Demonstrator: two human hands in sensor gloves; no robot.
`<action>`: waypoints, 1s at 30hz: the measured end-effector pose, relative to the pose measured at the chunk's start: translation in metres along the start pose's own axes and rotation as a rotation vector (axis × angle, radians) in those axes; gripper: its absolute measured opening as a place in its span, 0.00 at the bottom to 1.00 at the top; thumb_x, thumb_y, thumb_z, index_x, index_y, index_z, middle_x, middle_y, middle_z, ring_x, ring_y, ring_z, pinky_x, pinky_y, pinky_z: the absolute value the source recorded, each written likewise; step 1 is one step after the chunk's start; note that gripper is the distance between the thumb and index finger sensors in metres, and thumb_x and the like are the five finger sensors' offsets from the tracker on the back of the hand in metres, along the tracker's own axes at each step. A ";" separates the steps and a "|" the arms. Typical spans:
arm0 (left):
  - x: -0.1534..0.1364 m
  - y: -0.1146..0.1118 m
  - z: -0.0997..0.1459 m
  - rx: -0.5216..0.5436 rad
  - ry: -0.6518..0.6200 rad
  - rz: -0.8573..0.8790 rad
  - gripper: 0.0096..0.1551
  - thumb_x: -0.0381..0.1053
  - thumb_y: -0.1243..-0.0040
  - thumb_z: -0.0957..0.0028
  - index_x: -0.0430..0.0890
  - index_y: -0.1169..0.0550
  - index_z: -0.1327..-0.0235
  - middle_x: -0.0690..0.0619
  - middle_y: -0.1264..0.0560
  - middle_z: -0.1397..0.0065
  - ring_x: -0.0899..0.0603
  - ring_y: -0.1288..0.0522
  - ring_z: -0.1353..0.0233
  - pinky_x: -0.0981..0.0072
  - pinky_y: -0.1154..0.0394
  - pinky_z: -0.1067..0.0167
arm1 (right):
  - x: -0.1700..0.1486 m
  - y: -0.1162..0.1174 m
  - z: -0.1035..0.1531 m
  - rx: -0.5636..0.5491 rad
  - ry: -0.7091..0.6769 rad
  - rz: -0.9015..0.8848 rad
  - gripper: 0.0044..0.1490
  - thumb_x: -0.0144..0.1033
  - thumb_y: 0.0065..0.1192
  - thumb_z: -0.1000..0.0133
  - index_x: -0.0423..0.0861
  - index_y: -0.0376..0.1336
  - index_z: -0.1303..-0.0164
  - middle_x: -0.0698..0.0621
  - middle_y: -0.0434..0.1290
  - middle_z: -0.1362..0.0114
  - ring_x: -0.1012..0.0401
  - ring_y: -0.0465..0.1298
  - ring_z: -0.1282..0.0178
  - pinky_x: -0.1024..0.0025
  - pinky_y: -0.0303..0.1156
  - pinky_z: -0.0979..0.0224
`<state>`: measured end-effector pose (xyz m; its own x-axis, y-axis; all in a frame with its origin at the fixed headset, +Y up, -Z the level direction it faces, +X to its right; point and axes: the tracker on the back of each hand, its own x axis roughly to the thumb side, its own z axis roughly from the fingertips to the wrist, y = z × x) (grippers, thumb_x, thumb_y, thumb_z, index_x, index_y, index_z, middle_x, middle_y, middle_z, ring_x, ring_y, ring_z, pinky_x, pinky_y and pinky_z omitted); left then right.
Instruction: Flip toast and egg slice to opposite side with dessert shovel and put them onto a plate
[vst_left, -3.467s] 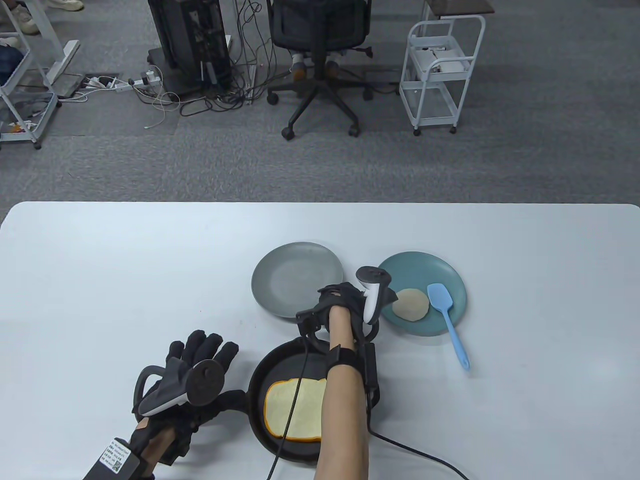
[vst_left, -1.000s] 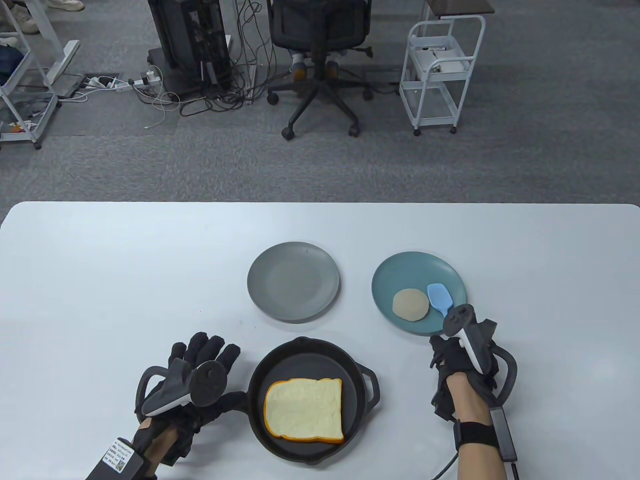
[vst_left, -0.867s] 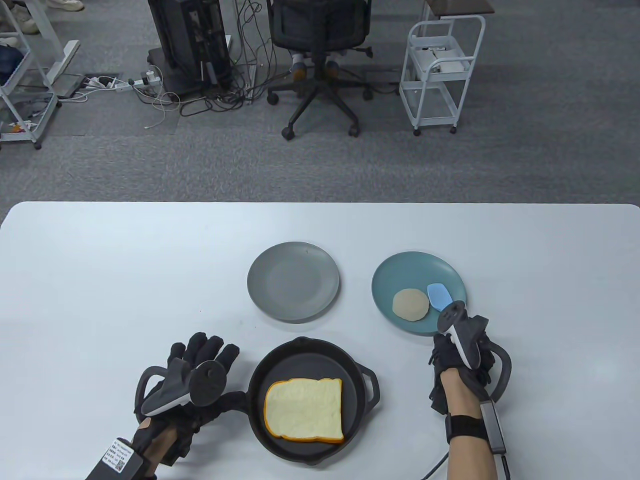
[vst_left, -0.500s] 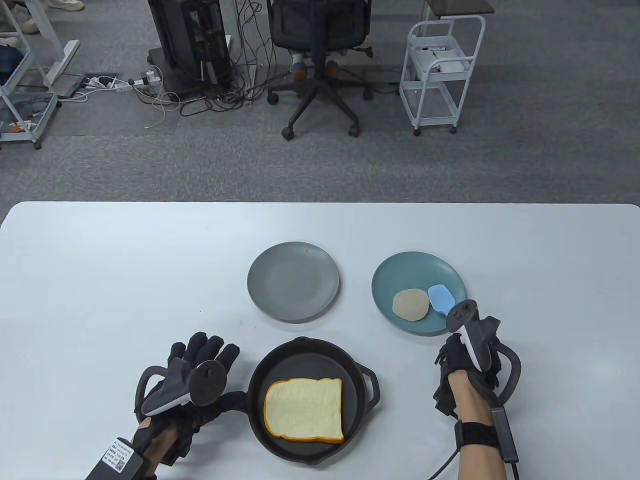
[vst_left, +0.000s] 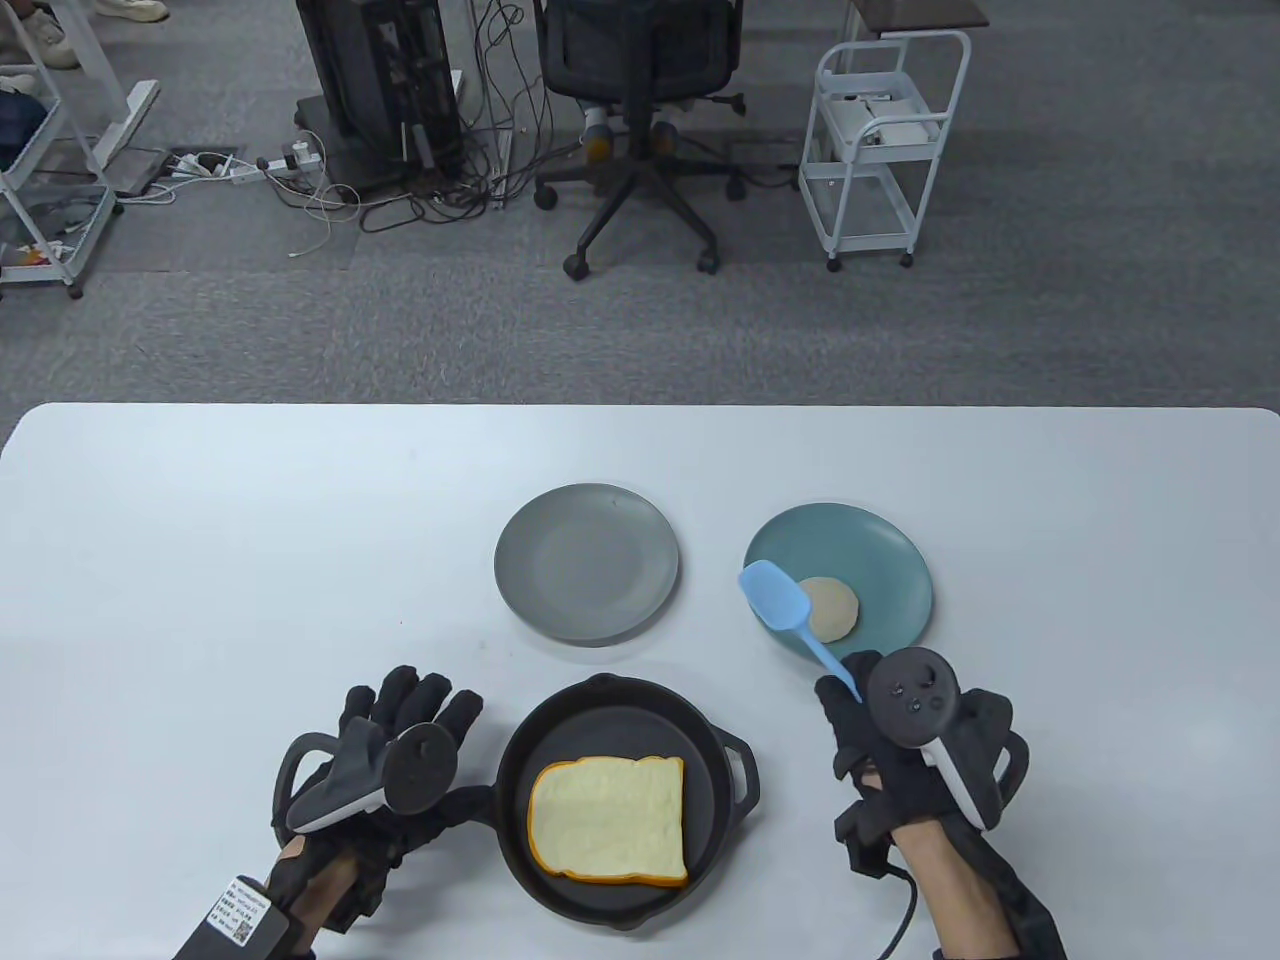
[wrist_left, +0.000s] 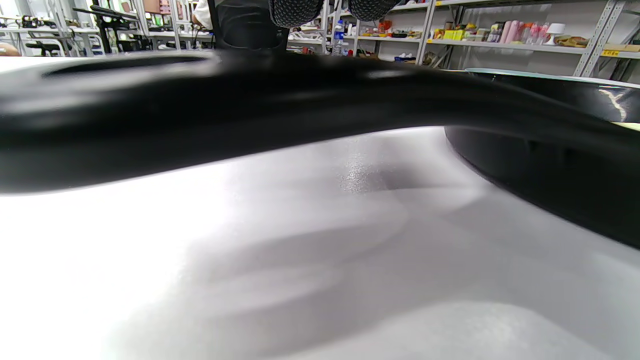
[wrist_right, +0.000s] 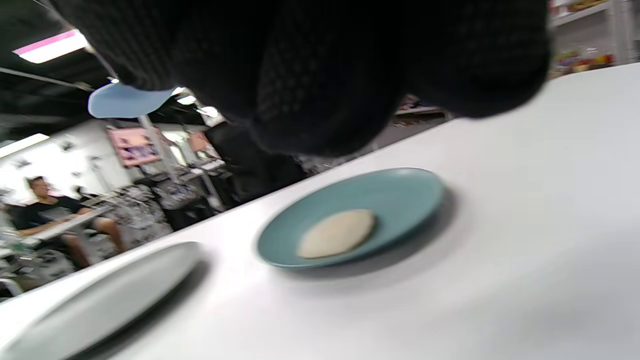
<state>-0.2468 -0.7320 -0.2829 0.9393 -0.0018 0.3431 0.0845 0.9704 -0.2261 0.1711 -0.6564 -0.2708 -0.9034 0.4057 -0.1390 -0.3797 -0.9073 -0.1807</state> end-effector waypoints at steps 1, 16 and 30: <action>0.000 0.000 0.000 0.001 0.000 0.001 0.61 0.81 0.61 0.67 0.55 0.50 0.18 0.43 0.51 0.11 0.27 0.56 0.14 0.28 0.57 0.23 | 0.007 0.001 0.007 -0.006 -0.049 -0.009 0.32 0.56 0.68 0.52 0.47 0.73 0.45 0.60 0.85 0.63 0.62 0.86 0.68 0.65 0.82 0.61; -0.018 0.003 0.001 -0.040 0.005 0.047 0.62 0.82 0.59 0.68 0.54 0.48 0.18 0.45 0.48 0.11 0.30 0.53 0.13 0.35 0.52 0.21 | 0.013 0.031 0.040 -0.078 -0.242 0.072 0.33 0.58 0.68 0.53 0.48 0.75 0.46 0.59 0.87 0.64 0.61 0.87 0.69 0.65 0.82 0.62; 0.023 -0.018 -0.008 -0.136 -0.068 -0.098 0.42 0.72 0.40 0.66 0.56 0.24 0.38 0.55 0.18 0.40 0.41 0.19 0.37 0.46 0.28 0.31 | 0.003 0.040 0.040 -0.038 -0.232 0.091 0.33 0.57 0.67 0.53 0.47 0.75 0.46 0.58 0.87 0.63 0.61 0.87 0.68 0.64 0.82 0.62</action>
<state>-0.2240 -0.7518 -0.2779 0.8999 -0.0739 0.4298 0.2230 0.9249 -0.3078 0.1450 -0.6954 -0.2392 -0.9568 0.2822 0.0697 -0.2907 -0.9325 -0.2145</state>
